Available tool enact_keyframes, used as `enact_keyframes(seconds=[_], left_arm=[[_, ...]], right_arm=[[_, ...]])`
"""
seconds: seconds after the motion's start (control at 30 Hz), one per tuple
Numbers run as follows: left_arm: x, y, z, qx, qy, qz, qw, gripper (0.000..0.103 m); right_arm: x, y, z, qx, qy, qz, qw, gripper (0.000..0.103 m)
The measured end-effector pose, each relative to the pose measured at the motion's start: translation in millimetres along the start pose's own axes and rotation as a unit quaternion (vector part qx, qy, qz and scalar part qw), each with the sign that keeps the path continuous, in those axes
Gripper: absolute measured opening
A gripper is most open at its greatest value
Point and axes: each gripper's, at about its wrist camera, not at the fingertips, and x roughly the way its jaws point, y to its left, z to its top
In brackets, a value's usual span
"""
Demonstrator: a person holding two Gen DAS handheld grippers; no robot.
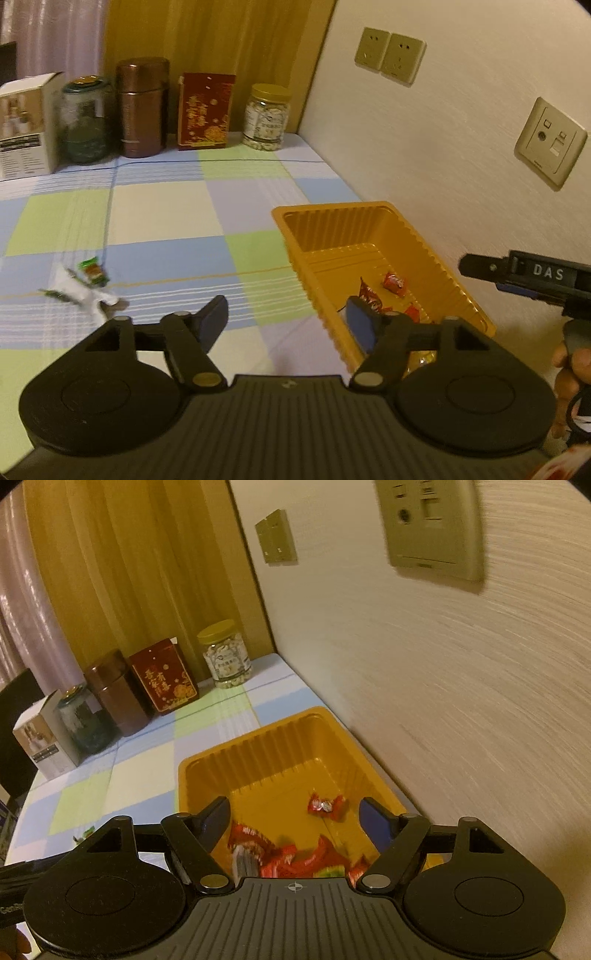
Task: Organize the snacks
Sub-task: 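Withdraw both open tools from the tray back toward the remaining wrappers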
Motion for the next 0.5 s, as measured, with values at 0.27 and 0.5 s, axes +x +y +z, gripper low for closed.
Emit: enact_keyframes(seconds=[0.27,0.5], left_arm=[[-54.4,18.9,-16.5,-0.032,-0.02,0.017,0.9991,0.089],[-100.1,39.9,-33.1,-0.043,-0.034,0.041,0.9976,0.102]], right_arm=[[-39.3,11.7,-19.7,0.012,0.0,0.007,1.0,0.077],[-73.7,37.2,-33.2,0.009,-0.009,0.026,1.0,0.077]])
